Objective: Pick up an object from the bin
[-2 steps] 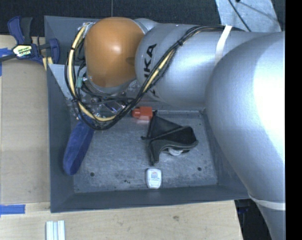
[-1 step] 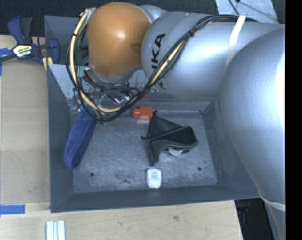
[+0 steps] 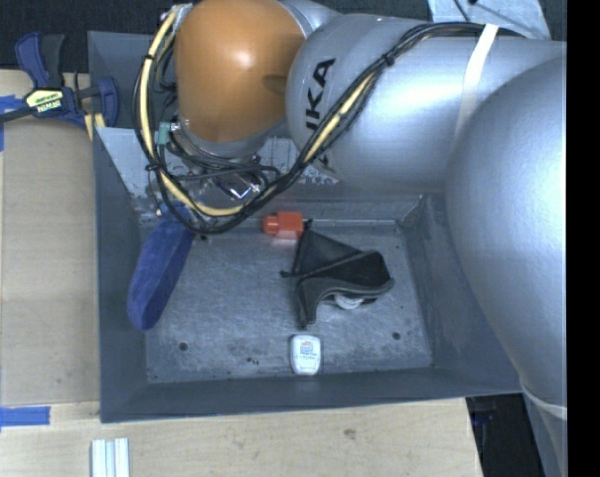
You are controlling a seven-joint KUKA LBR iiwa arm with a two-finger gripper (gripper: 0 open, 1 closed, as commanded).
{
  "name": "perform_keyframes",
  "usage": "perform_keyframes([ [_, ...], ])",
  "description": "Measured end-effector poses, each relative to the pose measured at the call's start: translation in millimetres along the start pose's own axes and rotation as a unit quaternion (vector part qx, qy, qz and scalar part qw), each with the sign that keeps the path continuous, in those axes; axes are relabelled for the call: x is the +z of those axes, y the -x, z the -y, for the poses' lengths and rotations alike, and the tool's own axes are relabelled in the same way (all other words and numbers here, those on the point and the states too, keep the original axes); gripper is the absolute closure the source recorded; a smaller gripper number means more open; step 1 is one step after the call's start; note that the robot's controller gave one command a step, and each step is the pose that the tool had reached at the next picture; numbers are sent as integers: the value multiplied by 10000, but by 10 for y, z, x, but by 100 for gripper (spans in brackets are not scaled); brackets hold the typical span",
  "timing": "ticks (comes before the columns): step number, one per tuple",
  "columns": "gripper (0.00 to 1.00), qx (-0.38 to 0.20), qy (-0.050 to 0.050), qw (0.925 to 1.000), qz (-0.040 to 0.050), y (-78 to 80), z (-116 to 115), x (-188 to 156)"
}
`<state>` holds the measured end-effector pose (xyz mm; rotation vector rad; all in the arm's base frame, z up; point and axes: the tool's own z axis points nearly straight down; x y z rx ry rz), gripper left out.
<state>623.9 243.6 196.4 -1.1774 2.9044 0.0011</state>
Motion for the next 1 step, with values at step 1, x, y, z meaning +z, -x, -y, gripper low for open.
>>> perform_keyframes([
  [1,100,17,3,10000,1,8,7,-28],
])
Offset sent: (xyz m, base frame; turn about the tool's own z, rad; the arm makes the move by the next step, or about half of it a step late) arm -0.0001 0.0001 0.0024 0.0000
